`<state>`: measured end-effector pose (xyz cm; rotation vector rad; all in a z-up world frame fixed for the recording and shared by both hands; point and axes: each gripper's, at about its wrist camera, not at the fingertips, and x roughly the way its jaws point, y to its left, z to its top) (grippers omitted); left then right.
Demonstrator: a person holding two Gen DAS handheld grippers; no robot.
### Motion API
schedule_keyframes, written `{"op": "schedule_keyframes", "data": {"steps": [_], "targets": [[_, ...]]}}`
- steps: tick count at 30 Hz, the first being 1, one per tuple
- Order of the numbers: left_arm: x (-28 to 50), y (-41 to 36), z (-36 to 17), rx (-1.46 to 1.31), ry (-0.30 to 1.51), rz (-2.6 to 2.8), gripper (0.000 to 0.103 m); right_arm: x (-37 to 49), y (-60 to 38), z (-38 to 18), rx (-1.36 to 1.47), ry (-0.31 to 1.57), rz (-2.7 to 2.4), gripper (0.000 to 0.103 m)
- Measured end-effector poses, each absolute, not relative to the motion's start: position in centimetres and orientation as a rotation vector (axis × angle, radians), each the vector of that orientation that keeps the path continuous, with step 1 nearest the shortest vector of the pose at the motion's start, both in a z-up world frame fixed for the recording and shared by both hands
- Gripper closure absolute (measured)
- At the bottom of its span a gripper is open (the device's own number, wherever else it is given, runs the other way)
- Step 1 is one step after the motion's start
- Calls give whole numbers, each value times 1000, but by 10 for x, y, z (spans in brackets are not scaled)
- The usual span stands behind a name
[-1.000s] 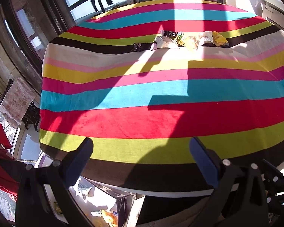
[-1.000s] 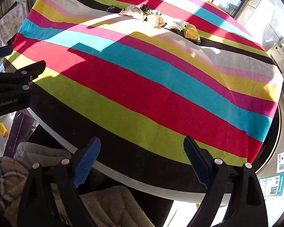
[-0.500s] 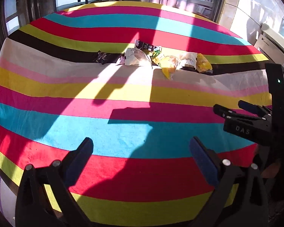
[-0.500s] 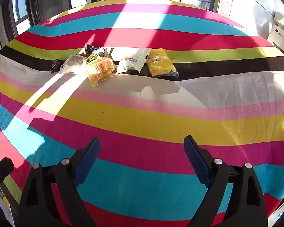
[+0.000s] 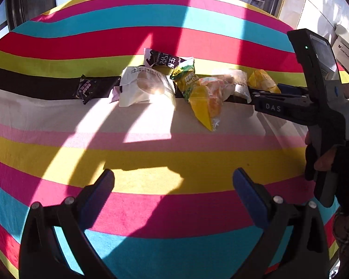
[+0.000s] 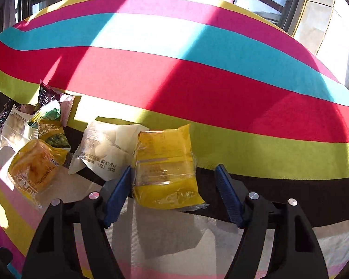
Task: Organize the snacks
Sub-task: 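Grasp the yellow pastry bag with the right tool, then grasp the white bread bag with the left tool while the right tool holds its bag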
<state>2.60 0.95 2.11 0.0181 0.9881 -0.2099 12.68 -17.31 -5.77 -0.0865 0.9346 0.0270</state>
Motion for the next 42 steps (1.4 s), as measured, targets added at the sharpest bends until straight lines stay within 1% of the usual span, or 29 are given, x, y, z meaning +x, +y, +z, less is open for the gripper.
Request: {"op": "schedule_keyframes", "data": {"steps": [1, 2, 3, 5, 7, 10, 12, 15, 17, 19, 20, 21, 22, 23, 26, 29, 36, 39, 41, 42], "targets": [[33, 8, 19, 8, 996, -212, 2, 126, -177, -59, -57, 935, 47, 44], [39, 7, 17, -5, 1000, -215, 2, 124, -182, -59, -30, 926, 69, 55], [45, 7, 16, -14, 999, -218, 2, 120, -186, -57, -5, 909, 75, 57], [57, 13, 17, -28, 986, -181, 2, 108, -192, -50, 20, 877, 95, 58], [70, 29, 18, -104, 987, -155, 2, 90, -195, -41, 42, 856, 101, 58], [92, 53, 19, -227, 986, -104, 2, 61, -201, -35, 116, 849, 114, 57], [107, 62, 24, -242, 966, -65, 2, 37, -203, -35, 182, 850, 130, 57], [135, 58, 21, -205, 1009, -79, 2, 2, -199, -32, 242, 852, 127, 57], [153, 43, 13, -107, 1056, -102, 2, -11, -197, -31, 264, 850, 123, 57], [162, 30, 7, 8, 1037, -74, 2, -19, -197, -34, 287, 855, 135, 56], [162, 28, 8, 18, 1010, -91, 16, -21, -195, -37, 290, 857, 139, 56], [158, 26, 13, 21, 976, -121, 38, -25, -194, -37, 287, 860, 138, 56], [152, 24, 18, 20, 961, -163, 62, -28, -193, -37, 285, 863, 139, 56], [144, 25, 24, -13, 941, -221, 81, -32, -192, -36, 284, 864, 140, 56], [108, 32, 39, -52, 879, -287, 83, -42, -192, -34, 282, 863, 143, 56], [69, 46, 45, -113, 864, -338, 83, -52, -191, -32, 300, 864, 154, 56], [-26, 75, 44, -213, 857, -402, 82, -84, -167, -30, 269, 880, 213, 56], [-55, 85, 33, -242, 911, -415, 82, -99, -159, -34, 269, 899, 230, 56], [-64, 92, 22, -276, 971, -426, 80, -108, -154, -35, 260, 906, 234, 56], [-68, 96, 21, -292, 975, -410, 72, -112, -153, -35, 258, 908, 237, 56]]}}
